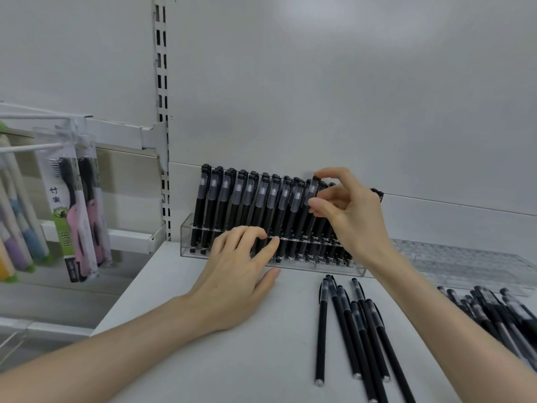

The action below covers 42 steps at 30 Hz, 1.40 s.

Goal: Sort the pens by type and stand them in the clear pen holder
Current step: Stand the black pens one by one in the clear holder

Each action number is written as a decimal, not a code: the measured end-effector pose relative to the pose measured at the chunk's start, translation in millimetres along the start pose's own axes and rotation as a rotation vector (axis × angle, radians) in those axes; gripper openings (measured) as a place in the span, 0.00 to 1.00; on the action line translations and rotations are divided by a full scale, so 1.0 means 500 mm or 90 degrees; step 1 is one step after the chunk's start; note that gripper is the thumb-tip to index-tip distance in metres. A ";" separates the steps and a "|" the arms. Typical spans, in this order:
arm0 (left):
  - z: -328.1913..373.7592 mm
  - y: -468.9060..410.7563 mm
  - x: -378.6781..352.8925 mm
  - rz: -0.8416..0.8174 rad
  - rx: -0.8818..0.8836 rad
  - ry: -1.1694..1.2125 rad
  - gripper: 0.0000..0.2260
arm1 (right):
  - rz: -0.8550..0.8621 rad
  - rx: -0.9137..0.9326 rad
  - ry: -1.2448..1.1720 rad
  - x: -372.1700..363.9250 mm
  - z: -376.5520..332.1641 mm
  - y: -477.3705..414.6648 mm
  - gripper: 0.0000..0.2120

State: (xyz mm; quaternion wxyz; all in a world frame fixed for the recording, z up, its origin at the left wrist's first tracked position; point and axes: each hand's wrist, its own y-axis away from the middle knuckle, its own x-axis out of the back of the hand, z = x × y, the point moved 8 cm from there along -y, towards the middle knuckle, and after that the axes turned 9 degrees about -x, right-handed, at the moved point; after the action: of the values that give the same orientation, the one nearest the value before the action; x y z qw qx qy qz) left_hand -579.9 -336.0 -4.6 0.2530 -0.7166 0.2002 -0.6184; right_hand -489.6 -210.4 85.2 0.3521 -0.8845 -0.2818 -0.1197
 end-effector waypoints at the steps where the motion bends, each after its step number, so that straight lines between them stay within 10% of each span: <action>1: 0.000 0.001 0.000 -0.002 0.001 0.001 0.22 | -0.011 -0.005 -0.001 -0.002 0.001 -0.001 0.17; 19: 0.040 -0.016 0.019 -0.115 0.048 0.140 0.20 | 0.002 -0.027 0.102 0.023 0.026 0.062 0.04; 33: 0.227 0.013 -0.005 -0.188 0.373 0.223 0.23 | -0.385 0.000 0.297 0.049 0.146 0.211 0.14; 42: 0.205 0.001 -0.005 -0.231 0.504 0.370 0.12 | -0.439 0.006 0.335 0.038 0.163 0.226 0.18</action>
State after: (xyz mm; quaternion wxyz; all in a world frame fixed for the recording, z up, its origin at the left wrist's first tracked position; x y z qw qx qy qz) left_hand -478.9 -323.0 -17.7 0.3269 -0.3880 -0.1143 -0.8541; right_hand -407.3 -213.3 -29.0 0.3553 -0.6761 -0.4622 -0.4506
